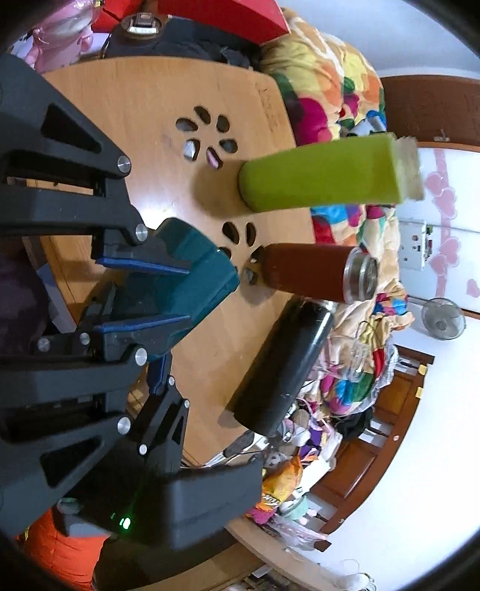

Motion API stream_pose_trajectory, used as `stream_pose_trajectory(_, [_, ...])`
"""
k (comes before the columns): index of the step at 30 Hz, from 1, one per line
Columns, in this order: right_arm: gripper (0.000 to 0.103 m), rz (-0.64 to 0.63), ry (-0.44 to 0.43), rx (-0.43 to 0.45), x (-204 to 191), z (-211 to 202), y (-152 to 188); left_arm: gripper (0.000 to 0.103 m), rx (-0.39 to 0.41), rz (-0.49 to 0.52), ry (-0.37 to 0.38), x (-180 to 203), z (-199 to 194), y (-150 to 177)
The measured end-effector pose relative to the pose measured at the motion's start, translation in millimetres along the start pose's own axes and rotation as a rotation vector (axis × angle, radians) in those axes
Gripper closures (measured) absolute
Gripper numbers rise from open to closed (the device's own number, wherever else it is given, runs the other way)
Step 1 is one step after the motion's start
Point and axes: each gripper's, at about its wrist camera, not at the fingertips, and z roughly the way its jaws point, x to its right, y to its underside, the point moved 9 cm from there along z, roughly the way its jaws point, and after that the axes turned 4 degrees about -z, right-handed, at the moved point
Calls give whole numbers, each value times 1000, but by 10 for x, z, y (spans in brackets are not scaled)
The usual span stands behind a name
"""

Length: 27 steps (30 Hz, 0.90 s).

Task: Flip cup upside down
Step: 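Grasp the teal cup with the right tool while the left tool releases it, then rotate the teal cup with the right tool until its rim faces down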

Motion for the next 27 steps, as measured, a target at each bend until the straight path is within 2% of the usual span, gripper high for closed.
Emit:
stream_pose_trajectory(8, [49, -13, 48, 31, 110, -134, 9, 82, -9, -37, 40, -24, 40, -63])
stream_pose_trajectory(14, [49, -50, 81, 46, 103, -202, -24, 82, 10, -37, 41, -24, 24, -129])
stream_pose_trajectory(27, [50, -48, 87, 82, 100, -241, -179, 82, 35, -54, 33, -170, 35, -312])
